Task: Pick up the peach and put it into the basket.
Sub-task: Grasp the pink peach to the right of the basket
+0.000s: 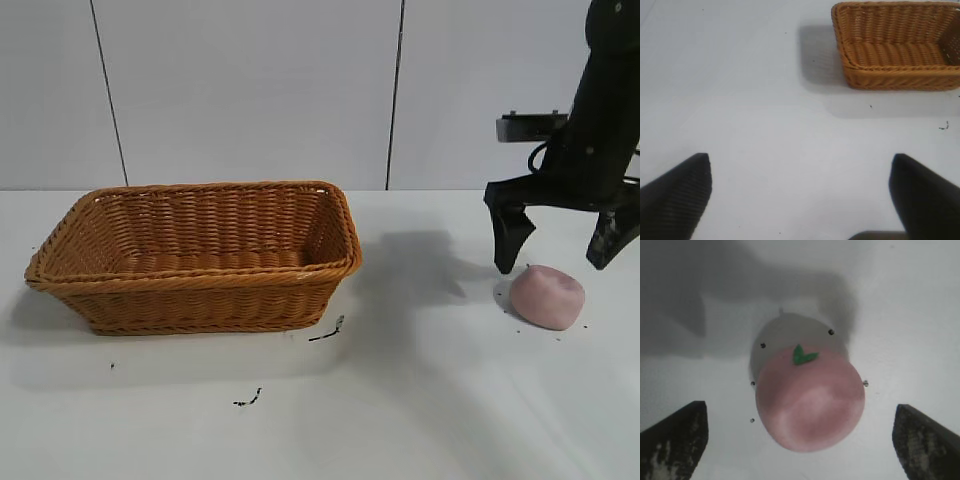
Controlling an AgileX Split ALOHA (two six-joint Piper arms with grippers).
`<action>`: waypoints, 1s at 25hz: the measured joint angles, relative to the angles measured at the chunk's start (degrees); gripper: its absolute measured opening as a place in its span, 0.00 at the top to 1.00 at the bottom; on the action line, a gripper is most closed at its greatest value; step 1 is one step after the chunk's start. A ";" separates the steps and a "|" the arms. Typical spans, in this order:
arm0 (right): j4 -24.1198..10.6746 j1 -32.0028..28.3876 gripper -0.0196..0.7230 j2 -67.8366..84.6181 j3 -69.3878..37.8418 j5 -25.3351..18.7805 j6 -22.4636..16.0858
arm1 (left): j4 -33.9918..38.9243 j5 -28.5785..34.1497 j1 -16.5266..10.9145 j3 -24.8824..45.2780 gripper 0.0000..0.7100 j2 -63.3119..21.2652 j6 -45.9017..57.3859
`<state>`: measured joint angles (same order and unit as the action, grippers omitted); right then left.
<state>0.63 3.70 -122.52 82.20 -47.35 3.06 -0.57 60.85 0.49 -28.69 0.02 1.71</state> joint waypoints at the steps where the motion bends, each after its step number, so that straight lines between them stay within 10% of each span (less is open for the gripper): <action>1: 0.00 0.00 0.04 -0.06 0.00 0.21 0.00 | 0.00 0.00 0.00 0.00 0.02 0.00 0.00; 13: 0.00 0.00 0.07 -1.23 0.00 -0.02 0.00 | 0.00 0.00 0.00 0.00 0.02 0.00 0.00; 16: 0.00 0.00 0.25 -1.65 0.00 -0.15 0.00 | 0.00 0.00 0.00 0.00 0.02 0.00 0.00; 21: 0.00 0.00 0.93 -1.52 0.41 -1.33 0.45 | 0.00 0.00 0.00 0.00 0.02 0.00 0.00; 25: 0.00 0.00 0.99 -0.81 2.44 -4.87 1.90 | 0.00 0.00 0.00 0.00 0.02 0.00 0.00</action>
<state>0.62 3.70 -123.33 84.65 -52.22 4.96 -0.57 60.85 0.49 -28.69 0.02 1.71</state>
